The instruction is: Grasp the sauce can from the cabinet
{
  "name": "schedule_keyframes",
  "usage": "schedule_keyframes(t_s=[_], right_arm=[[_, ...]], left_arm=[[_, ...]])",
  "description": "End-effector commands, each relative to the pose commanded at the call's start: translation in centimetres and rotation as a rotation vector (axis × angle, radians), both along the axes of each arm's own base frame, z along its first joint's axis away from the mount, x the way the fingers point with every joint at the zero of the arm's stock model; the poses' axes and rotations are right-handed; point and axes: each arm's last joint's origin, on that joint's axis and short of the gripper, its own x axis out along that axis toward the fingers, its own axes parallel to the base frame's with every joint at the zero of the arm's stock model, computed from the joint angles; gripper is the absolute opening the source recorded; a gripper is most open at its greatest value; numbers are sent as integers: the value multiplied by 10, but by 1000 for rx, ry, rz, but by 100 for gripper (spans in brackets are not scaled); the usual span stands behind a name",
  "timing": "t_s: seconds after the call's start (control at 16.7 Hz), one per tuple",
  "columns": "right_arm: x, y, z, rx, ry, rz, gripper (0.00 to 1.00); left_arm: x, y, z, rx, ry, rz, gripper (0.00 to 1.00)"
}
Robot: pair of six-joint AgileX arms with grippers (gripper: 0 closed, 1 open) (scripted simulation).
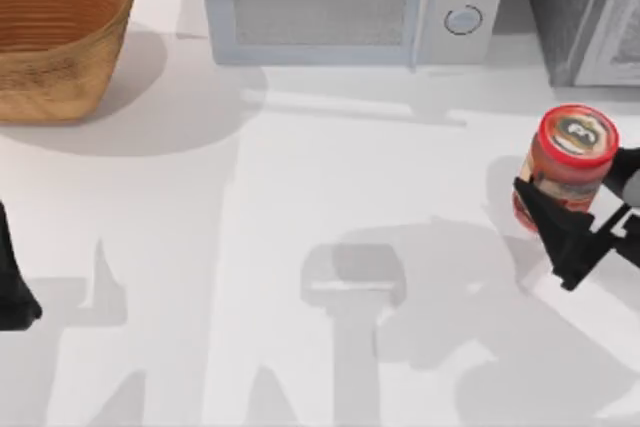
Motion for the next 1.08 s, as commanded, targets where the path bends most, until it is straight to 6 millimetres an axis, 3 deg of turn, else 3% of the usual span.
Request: schedule_keyframes(t_s=[0.36,0.6,1.08], right_arm=[[28,30,-18,1,-3,1,0],[30,32,-19,1,-3,1,0],[30,32,-19,1,-3,1,60]], left_arm=[[0,0,0,0,0,0,100],[0,0,0,0,0,0,100],[0,0,0,0,0,0,100]])
